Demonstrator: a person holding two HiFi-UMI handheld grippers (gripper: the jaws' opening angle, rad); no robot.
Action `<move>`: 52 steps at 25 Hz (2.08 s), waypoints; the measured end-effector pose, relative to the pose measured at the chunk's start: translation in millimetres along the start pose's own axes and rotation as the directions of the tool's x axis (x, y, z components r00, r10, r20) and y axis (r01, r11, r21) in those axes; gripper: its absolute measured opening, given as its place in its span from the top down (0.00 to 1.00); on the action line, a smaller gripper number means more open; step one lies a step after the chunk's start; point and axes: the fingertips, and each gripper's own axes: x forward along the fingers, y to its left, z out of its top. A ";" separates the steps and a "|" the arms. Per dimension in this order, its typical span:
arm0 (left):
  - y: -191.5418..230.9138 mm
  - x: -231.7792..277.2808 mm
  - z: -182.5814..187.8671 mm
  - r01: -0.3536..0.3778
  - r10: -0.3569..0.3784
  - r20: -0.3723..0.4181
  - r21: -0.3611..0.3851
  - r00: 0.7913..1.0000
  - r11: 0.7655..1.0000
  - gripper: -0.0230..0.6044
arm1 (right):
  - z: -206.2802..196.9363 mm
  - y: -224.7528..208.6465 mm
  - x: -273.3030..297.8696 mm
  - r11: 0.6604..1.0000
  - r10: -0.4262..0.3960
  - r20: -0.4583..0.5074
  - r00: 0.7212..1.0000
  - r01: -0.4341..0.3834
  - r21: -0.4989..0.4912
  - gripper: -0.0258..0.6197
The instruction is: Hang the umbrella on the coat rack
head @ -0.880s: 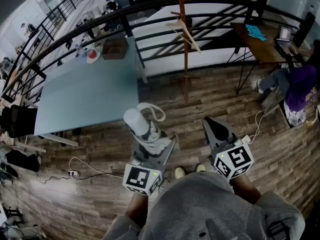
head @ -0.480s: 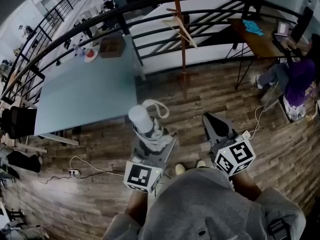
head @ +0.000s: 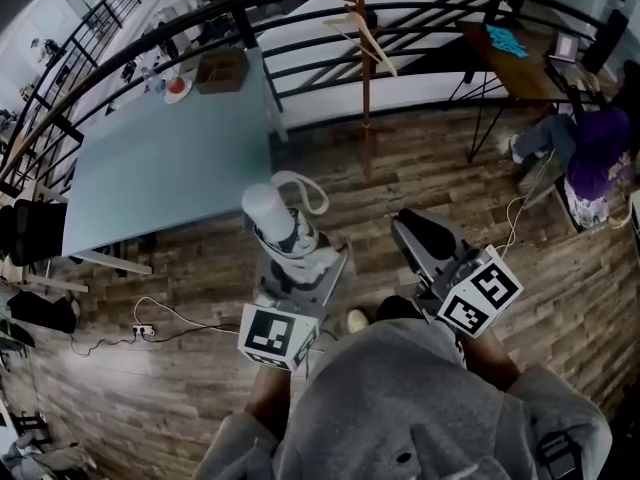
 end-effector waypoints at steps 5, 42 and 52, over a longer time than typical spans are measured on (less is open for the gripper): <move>-2.3 -0.9 -3.5 0.022 -0.022 0.001 0.000 1.000 1.000 0.50 | 1.4 3.4 0.8 1.000 0.004 0.014 1.000 -0.004 0.024 0.89; 48.3 132.0 14.3 0.052 -0.051 -0.024 0.048 0.998 0.997 0.50 | 22.4 -121.9 82.1 0.983 -0.086 -0.016 0.996 0.082 -0.165 0.92; 86.3 226.3 35.6 0.044 -0.043 -0.026 0.031 0.999 0.999 0.50 | 62.2 -209.2 129.9 0.972 -0.133 -0.007 0.991 0.129 -0.194 0.92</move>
